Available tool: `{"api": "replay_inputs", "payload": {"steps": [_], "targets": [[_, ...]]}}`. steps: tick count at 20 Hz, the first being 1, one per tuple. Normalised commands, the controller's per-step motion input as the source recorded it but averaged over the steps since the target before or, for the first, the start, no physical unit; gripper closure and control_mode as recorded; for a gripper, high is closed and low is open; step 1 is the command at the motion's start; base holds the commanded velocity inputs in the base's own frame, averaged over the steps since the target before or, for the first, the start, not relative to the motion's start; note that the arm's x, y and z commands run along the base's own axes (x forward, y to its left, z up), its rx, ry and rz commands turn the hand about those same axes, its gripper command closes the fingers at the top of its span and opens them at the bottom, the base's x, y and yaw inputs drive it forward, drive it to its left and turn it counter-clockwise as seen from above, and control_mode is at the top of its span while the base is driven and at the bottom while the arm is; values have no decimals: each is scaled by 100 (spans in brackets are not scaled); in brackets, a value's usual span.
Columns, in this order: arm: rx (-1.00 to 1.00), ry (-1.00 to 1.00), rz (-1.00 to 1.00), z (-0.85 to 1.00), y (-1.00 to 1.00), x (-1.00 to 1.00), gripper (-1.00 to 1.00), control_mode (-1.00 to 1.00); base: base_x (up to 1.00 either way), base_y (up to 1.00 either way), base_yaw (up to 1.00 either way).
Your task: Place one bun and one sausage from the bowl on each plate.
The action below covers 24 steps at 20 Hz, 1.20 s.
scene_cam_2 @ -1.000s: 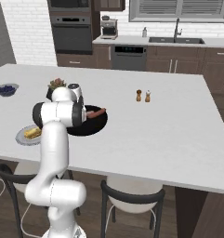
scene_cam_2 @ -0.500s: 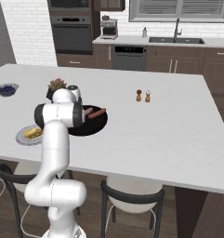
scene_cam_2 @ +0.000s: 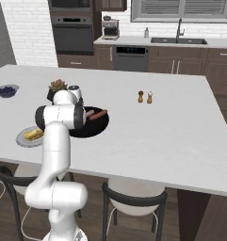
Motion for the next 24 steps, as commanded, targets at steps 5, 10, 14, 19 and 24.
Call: {"api": "replay_inputs", "payload": {"steps": [5, 10, 14, 19, 24], "targets": [[0, 0, 0, 0, 0, -11, 100, -100, 0, 0, 0], [1, -23, 0, 62, -4, -93, 100, -100, 0, 0, 0], [3, -23, 0, 100, -17, -100, 100, -100, 0, 0, 0], [0, -13, 0, 100, -30, -100, 100, -100, 0, 0, 0], [0, 0, 0, 98, -19, -100, 100, -100, 0, 0, 0]]}}
